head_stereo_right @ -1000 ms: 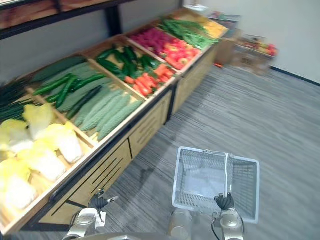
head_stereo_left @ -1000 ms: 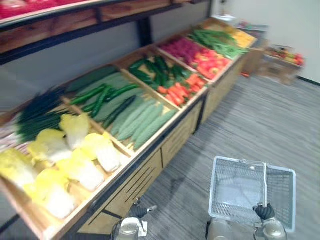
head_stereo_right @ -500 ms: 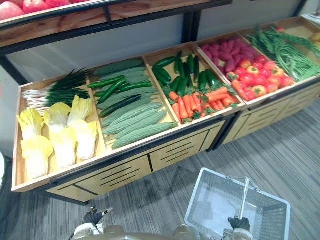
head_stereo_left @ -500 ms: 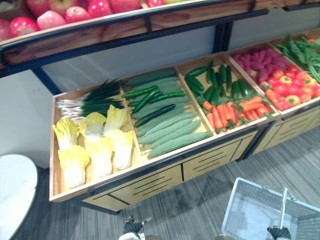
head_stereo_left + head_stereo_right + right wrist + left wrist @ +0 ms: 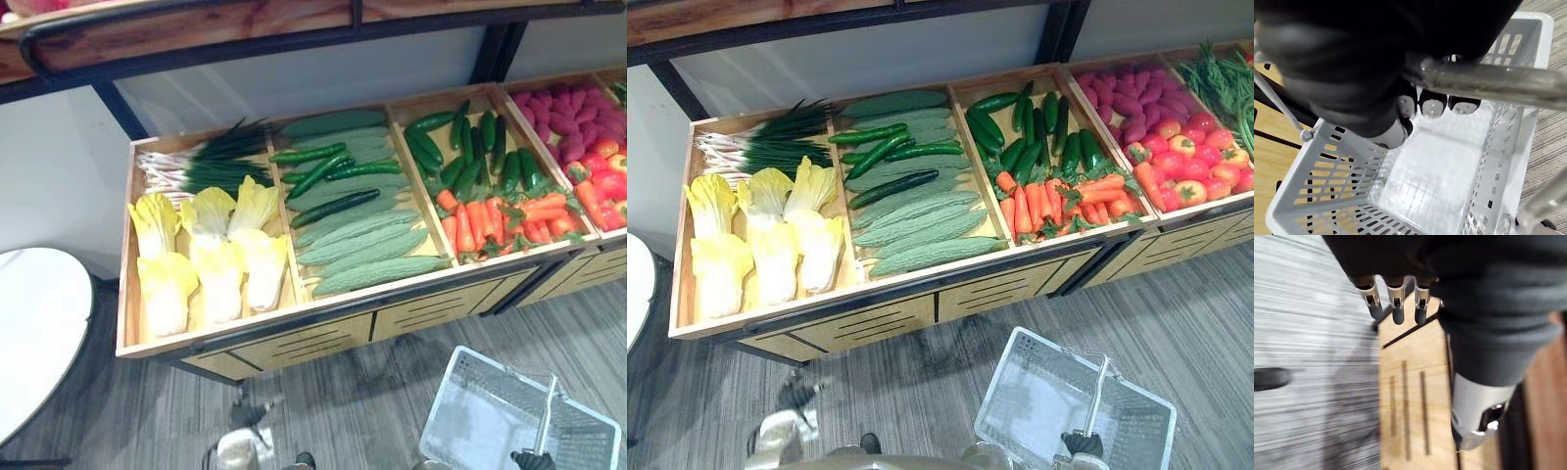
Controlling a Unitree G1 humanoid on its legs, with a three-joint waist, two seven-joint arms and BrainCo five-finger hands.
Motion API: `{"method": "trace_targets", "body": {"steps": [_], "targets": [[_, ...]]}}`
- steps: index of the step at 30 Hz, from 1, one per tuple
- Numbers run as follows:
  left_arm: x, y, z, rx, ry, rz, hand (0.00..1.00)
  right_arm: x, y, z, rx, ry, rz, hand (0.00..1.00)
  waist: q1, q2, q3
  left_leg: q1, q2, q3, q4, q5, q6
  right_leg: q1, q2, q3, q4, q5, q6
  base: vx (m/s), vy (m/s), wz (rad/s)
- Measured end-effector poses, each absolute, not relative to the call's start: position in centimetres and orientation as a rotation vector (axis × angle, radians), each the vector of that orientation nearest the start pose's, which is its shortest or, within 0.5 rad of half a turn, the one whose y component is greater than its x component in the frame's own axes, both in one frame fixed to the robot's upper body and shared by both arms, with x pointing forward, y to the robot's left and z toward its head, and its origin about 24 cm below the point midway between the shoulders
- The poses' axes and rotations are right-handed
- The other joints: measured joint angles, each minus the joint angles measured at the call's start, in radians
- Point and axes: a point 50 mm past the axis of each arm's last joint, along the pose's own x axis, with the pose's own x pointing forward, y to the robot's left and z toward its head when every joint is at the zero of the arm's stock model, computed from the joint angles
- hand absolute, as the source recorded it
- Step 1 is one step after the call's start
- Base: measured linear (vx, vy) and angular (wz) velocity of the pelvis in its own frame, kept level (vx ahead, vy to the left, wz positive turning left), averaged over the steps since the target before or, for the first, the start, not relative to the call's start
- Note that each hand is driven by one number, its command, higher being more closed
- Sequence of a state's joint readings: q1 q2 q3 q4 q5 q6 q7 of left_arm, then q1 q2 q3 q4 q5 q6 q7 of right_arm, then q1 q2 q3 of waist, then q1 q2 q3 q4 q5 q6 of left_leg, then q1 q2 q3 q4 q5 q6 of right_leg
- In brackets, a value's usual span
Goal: Pick vegetable in the basket
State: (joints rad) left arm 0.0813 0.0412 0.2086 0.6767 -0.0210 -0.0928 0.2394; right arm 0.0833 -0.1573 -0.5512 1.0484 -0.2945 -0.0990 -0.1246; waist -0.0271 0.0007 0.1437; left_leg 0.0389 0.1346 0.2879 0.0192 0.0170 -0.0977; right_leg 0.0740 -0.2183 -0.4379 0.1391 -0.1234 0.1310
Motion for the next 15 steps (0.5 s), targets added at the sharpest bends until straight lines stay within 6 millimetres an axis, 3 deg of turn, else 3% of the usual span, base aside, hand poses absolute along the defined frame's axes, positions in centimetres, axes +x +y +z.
{"method": "trace_targets", "body": {"steps": [1, 3, 6, 9, 15], "targets": [[16.7, 22.0, -10.2, 0.043, 0.633, 0.487, 0.00, 8.1, -28.2, -14.0, -0.208, 1.025, -0.545, 1.00, 0.001, 0.000, 0.000, -0.001, 0.000, 0.000, 0.000, 0.000, 0.000, 0.000, 0.000, 0.001, -0.003, 0.004, 0.000, -0.03, 0.050, -0.05], [18.8, 22.7, -6.8, 0.092, 0.424, 0.583, 0.00, 8.7, -27.8, -13.9, -0.233, 1.000, -0.517, 1.00, 0.002, -0.002, 0.007, -0.004, -0.005, -0.001, -0.005, 0.000, 0.000, -0.001, 0.002, 0.008, -0.026, 0.031, 0.002, -0.05, 0.066, -0.06], [20.3, 23.3, -3.0, 0.147, 0.222, 0.686, 0.00, 8.9, -27.5, -13.9, -0.248, 0.982, -0.510, 1.00, 0.003, -0.003, 0.010, -0.010, -0.017, -0.002, -0.039, 0.005, 0.007, -0.020, 0.004, 0.010, -0.036, 0.038, 0.005, -0.07, 0.062, 0.01], [20.9, 23.5, -0.1, 0.158, 0.071, 0.766, 0.00, 9.0, -27.3, -14.0, -0.248, 0.978, -0.519, 1.00, 0.004, -0.001, 0.015, -0.020, -0.024, -0.021, -0.066, 0.014, 0.020, -0.034, 0.005, 0.010, -0.040, 0.043, 0.008, -0.08, 0.044, 0.11], [21.0, 23.5, 1.6, 0.136, -0.011, 0.847, 0.00, 9.4, -27.0, -14.0, -0.266, 0.971, -0.490, 1.00, 0.003, -0.001, 0.016, -0.018, -0.035, -0.025, -0.107, 0.043, 0.032, -0.049, 0.010, 0.021, -0.052, 0.060, 0.011, -0.10, 0.030, 0.00]]}}
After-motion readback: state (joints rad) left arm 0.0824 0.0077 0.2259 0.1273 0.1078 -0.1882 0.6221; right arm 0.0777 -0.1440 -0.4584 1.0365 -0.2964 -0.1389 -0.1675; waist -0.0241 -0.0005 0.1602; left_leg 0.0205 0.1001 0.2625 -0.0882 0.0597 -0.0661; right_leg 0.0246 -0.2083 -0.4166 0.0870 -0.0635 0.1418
